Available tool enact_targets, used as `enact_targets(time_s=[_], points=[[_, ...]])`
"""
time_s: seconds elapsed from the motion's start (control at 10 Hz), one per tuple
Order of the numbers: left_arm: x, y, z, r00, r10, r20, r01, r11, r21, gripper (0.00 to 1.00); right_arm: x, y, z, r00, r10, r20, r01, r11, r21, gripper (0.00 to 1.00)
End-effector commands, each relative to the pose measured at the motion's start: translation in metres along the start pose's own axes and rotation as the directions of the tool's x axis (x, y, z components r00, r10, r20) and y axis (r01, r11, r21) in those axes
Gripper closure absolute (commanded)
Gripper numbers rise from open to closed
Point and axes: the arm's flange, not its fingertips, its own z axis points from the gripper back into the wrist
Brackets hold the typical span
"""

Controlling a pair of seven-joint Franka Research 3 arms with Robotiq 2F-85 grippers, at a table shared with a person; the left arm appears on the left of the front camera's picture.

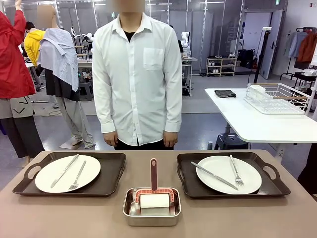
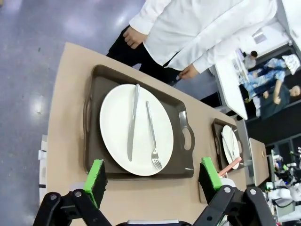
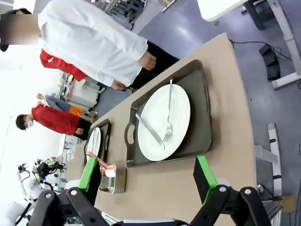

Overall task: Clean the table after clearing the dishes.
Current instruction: When the left (or right) Handle tray is removed, use the left hand (or right hand) to clean the left (or right) side of the table with the Lint Roller.

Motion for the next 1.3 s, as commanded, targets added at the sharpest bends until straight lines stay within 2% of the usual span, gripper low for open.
enact_targets(time_s=[0.0,0.2,0.3,0.4,1.2], points=[[-0.005,-0.004,0.004,0.999,-0.025,0.028,0.025,1.0,0.001,0.0,0.003,-0.002,-0.004,1.0,0.019,0.012,-0.019,1.0,0.014,0.0],[-0.006,-0.007,0.004,0.999,-0.021,0.033,0.02,1.0,0.015,0.0,0.004,-0.002,-0.007,1.0,0.022,0.003,-0.022,1.0,-0.008,0.0],[-0.007,-0.015,-0.005,0.999,-0.05,0.008,0.049,0.998,0.031,0.0,0.001,-0.005,-0.002,1.0,-0.017,0.008,0.017,1.0,0.0,0.0],[0.0,-0.004,0.005,1.0,-0.008,0.009,0.008,1.0,0.021,0.0,0.001,-0.005,-0.002,1.0,-0.017,0.008,0.017,1.0,0.0,0.0],[0.0,-0.004,0.005,1.0,-0.008,0.009,0.008,1.0,0.021,0.0,0.001,-0.005,-0.002,1.0,-0.017,0.008,0.017,1.0,0.0,0.0]])
